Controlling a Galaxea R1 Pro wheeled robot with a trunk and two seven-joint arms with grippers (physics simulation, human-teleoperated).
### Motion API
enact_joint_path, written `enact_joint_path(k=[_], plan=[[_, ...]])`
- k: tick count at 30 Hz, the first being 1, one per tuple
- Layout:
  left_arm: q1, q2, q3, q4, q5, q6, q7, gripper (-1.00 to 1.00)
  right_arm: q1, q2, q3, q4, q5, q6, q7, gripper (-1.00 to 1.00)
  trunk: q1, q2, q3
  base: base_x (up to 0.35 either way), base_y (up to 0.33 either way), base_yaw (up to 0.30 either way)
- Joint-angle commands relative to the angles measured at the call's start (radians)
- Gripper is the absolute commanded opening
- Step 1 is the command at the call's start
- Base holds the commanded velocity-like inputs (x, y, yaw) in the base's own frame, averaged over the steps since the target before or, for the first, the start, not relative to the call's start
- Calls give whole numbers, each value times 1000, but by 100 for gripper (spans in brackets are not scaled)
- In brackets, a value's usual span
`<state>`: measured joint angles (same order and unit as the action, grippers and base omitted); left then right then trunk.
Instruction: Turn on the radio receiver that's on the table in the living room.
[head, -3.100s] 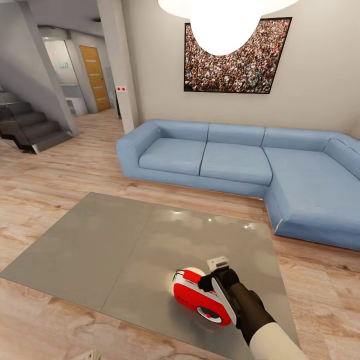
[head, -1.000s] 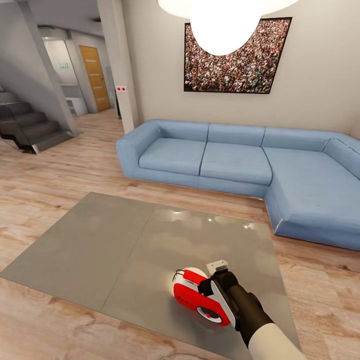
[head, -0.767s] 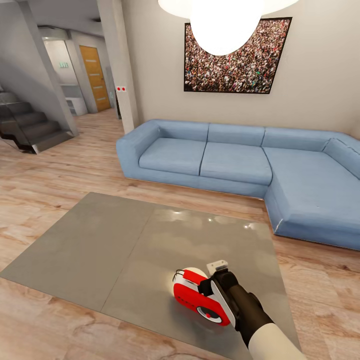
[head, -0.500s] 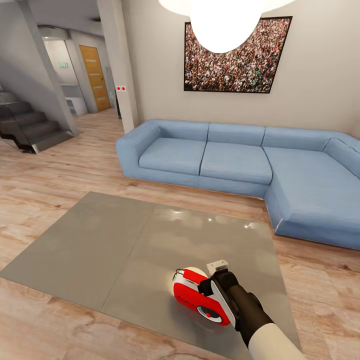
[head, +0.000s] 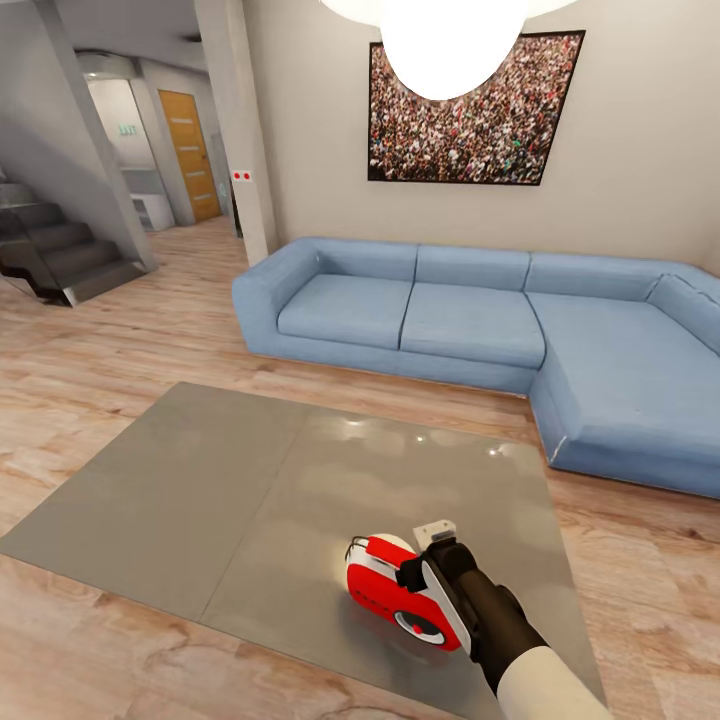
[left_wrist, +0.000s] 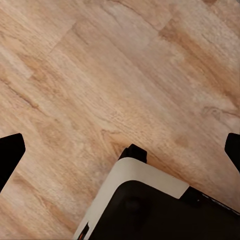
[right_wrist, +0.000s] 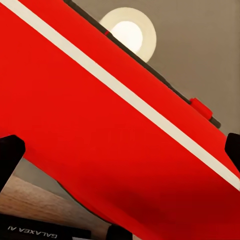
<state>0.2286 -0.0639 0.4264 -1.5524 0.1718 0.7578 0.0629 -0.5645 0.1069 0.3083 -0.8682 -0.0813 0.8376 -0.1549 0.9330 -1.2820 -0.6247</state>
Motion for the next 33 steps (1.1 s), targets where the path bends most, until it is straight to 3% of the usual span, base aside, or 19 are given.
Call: enact_joint_path(k=[1,22,26,33], plan=[[0,0,0,0,0,0,0,100,0,0,0,0,0,0,0,100,0,0,0,0,0,0],[0,1,0,0,0,0,-2,100,0,-1,0,0,0,0,0,100,0,0,0,0,0,0],[0,1,0,0,0,0,-2,100,0,-1,0,0,0,0,0,100,-15,28,13,0,0,0],[0,-1,0,0,0,0,-2,100,0,-1,0,0,0,0,0,100,-15,28,13,0,0,0]])
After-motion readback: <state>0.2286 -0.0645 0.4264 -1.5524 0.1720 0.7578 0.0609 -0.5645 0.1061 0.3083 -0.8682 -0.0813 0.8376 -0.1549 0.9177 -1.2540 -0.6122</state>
